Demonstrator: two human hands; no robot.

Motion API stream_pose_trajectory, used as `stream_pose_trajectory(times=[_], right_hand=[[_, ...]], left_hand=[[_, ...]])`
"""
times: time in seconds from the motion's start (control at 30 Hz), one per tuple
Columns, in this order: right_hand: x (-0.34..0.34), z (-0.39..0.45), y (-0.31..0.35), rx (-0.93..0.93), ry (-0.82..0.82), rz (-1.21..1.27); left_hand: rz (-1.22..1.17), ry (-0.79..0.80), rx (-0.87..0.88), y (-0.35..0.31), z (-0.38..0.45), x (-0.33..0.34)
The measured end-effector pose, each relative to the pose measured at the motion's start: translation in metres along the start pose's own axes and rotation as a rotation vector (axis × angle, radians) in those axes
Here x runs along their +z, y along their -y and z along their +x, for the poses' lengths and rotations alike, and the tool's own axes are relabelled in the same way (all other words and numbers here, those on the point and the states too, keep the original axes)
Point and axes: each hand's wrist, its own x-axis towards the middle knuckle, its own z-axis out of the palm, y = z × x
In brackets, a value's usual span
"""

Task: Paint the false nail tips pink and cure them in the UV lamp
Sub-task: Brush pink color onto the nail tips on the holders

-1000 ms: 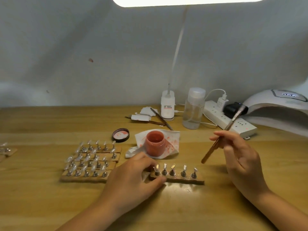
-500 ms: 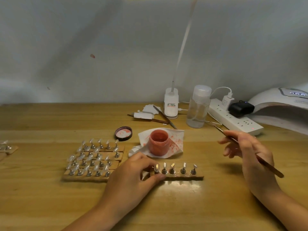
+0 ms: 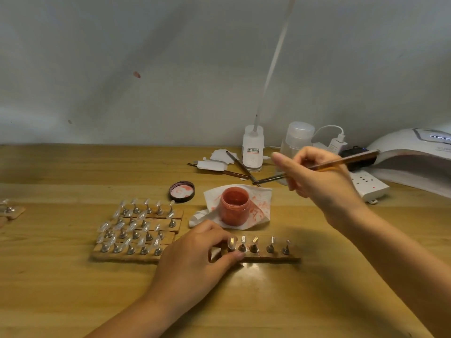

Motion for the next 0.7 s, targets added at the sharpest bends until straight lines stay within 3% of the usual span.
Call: stream_pose_trajectory(times=[0.23,0.7], right_hand=[[0.031,0.029,-0.02,-0.05,-0.018,-0.236],[0.055,0.035,-0.024,-0.155,0.17,-0.617]], left_hand=[[-0.06,-0.007,-0.012,0.0,0.0,0.0],[0.064,0.04,-0.007,-0.002,0.0,-0.001]])
